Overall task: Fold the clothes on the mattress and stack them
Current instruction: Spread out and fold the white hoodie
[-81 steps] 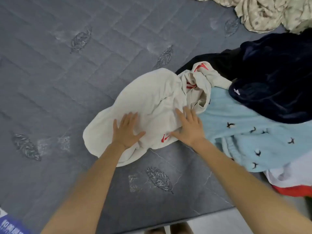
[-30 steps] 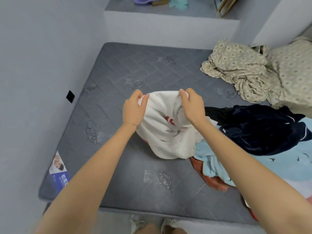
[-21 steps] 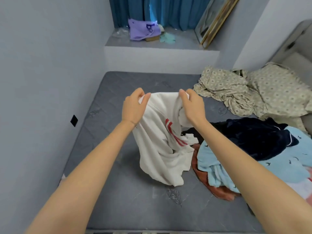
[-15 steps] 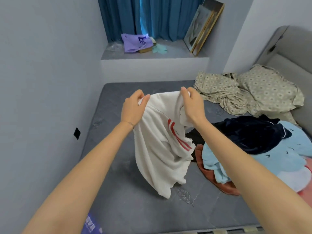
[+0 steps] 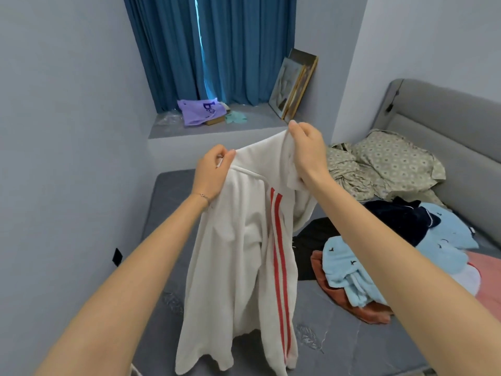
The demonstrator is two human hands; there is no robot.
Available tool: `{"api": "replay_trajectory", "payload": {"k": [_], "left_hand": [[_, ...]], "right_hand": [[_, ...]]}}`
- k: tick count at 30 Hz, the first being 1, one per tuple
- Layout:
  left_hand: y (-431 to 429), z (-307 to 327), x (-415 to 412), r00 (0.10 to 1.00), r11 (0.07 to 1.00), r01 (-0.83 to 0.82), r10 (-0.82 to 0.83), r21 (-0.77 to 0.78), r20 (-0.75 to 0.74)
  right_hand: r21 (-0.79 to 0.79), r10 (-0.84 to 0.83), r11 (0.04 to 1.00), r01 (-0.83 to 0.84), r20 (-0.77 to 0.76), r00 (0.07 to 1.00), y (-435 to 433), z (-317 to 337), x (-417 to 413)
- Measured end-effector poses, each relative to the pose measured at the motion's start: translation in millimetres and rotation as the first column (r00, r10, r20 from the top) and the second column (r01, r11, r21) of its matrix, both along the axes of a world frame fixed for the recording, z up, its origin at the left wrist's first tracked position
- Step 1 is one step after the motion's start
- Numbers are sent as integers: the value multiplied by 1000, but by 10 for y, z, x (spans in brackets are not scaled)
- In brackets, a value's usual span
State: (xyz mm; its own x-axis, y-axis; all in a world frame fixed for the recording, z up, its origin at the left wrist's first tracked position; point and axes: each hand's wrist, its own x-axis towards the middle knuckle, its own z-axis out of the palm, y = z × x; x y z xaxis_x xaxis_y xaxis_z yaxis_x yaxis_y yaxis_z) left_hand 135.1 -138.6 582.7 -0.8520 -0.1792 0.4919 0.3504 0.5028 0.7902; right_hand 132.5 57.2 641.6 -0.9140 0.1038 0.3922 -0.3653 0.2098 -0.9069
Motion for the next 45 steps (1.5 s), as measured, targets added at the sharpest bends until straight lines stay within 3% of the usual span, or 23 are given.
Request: {"api": "replay_trajectory", "payload": {"k": [5, 13, 17, 20, 23, 27, 33, 39, 45], "left_hand": [[-113, -229, 29, 996, 999, -47, 47, -3, 74], [-271, -1144, 189, 877, 971, -215, 237, -100, 418], [-191, -1472, 330, 821, 979, -198, 192, -48, 538], [-68, -1617, 472, 839, 985, -136, 55, 111, 542], [124, -1766, 553, 828, 988, -39, -52, 151, 558], [407, -1902, 544, 788, 986, 65, -144, 152, 599], [447, -2021, 345, 818, 971, -160, 28, 180, 575], [209, -2144, 392, 811, 909, -261, 24, 325, 584], [-29, -1919, 318, 835, 892, -290, 58, 348, 547]], "right_hand": [[55, 69, 996, -70, 16, 997, 4, -246, -112], [69, 252, 955, -288, 322, 913, -119, -1218, -265], [96, 339, 904, -417, 436, 834, -141, -1497, -322], [120, 387, 854, -506, 503, 772, -159, -1667, -357], [108, 419, 822, -559, 549, 723, -227, -1783, -380], [-18, 480, 798, -602, 622, 618, -286, -1882, -424], [31, 525, 712, -702, 639, 562, -343, -2100, -412], [13, 485, 768, -640, 641, 595, -111, -2413, -430], [55, 459, 675, -736, 749, 477, 43, -2789, -277]]}}
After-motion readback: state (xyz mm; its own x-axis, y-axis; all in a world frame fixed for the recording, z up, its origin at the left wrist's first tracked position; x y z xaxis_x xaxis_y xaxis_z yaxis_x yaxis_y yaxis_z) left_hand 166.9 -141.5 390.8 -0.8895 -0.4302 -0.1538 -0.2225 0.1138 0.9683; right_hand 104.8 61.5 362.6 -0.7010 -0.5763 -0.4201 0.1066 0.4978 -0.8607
